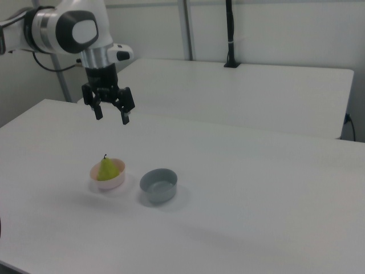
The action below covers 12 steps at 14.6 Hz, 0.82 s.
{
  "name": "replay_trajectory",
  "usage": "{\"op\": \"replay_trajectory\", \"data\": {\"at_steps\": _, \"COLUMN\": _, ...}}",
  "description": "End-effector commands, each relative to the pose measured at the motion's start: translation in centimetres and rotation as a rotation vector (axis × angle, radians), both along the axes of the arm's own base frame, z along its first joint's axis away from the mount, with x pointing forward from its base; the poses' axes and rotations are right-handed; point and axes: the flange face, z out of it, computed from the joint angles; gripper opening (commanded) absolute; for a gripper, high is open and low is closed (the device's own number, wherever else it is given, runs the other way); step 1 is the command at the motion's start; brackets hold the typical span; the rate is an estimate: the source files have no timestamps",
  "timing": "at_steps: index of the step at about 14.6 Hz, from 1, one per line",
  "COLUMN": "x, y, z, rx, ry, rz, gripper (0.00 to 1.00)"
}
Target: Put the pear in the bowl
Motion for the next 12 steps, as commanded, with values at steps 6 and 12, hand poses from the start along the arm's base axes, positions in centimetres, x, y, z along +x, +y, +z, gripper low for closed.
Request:
{"op": "replay_trajectory", "data": {"at_steps": 6, "x": -4.0, "y": -7.8, "z": 7.2, "rx": 0.031, "ry": -0.095, "rz": -0.139, "gripper": 1.0}}
{"op": "replay_trajectory", "data": {"at_steps": 12, "x": -4.5, "y": -9.3, "z": 7.9, "rx": 0.052, "ry": -0.161, "rz": 0.011, "gripper": 1.0}}
